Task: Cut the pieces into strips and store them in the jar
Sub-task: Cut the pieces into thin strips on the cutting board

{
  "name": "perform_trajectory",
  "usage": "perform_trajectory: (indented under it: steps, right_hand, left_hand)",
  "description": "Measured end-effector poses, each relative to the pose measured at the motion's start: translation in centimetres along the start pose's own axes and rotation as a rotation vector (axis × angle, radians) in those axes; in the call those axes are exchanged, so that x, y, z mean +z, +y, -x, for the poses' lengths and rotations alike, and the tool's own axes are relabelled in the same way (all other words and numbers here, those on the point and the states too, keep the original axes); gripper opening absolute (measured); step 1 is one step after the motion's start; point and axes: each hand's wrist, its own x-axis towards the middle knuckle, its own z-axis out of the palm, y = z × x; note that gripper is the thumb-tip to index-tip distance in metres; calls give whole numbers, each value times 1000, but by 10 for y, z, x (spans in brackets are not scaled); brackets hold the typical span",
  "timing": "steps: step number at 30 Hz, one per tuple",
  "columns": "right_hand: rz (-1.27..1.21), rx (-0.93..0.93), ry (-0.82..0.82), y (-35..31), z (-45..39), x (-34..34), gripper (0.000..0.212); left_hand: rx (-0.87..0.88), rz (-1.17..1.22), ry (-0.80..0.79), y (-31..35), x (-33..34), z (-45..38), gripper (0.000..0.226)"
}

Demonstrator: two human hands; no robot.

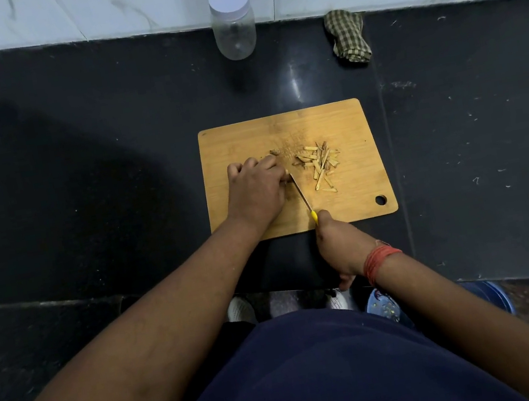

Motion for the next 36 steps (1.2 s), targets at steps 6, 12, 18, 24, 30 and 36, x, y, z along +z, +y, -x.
perform_trajectory:
  steps: [6, 12, 18, 24, 30, 36]
  right_hand:
    - [37, -13, 75, 19, 11, 6, 39]
    - [-209, 42, 88, 12, 9, -12, 24]
    - [-189, 13, 56, -7, 1, -13, 25]
    - [-178, 13, 43, -12, -8, -9, 36]
    - [-192, 68, 14, -19, -17, -5, 49]
    - [-114, 25, -25, -9, -10, 3, 46]
  left_hand:
    - [-5, 8, -13, 1, 0, 1, 14]
    - [-47, 86, -8, -1, 1, 2, 8]
    - [-62, 119, -32, -3, 2, 0, 10]
    - [-77, 123, -43, -4, 0, 0, 12]
    - [-82, 130, -65, -4, -2, -1, 12]
    - [-93, 116, -53, -4, -2, -1, 11]
